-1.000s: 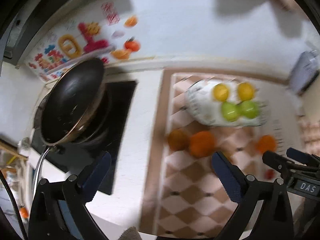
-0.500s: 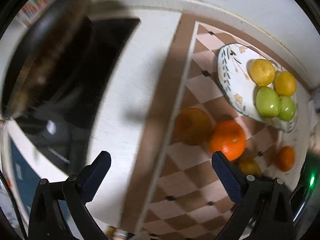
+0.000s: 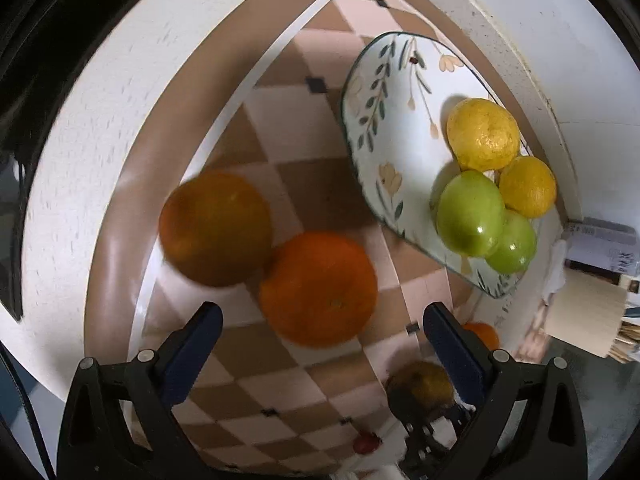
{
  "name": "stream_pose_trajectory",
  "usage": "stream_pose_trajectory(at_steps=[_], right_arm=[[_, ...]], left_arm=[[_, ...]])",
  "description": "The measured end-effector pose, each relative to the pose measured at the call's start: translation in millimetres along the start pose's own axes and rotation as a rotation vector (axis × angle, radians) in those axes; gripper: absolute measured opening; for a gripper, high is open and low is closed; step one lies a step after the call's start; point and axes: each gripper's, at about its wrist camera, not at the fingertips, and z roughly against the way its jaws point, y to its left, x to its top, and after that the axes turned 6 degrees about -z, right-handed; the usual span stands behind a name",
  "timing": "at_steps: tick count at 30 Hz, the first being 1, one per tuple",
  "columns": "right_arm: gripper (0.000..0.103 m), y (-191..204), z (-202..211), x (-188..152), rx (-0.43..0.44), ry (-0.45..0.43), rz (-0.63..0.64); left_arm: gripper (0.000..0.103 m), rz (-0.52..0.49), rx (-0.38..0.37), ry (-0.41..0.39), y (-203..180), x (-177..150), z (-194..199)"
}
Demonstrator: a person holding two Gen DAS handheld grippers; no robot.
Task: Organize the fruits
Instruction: 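Grasp the dark brown apple with the right tool while the left tool grasps an orange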
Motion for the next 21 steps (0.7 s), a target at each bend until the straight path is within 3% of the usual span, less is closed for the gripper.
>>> stream_pose_trajectory(at_steps=[1, 4, 12, 18, 21], right_arm=[[0.07, 0, 0, 0, 0.004, 0.001, -0.006], [0.07, -4, 4, 6, 0.001, 0.001, -0.012], [0.07, -14, 8, 4, 0.005, 0.019, -0.01], [0.07, -17, 8, -7, 0.068, 0.071, -0.015], [0.071, -17, 1, -11, 0.071, 0.084, -0.008]], left_arm=[[0.099, -0.016, 0.022, -0.006, -5, 1, -1], [0.063, -0.085, 0.103, -0.005, -17, 6, -11], [0.062, -0.174, 0.143, -0.028, -26, -6, -17], [0.062, -0.318, 0.199, -0.014, -23, -66, -17], [0.063, -0.3, 0.187, -0.013, -13, -85, -20]])
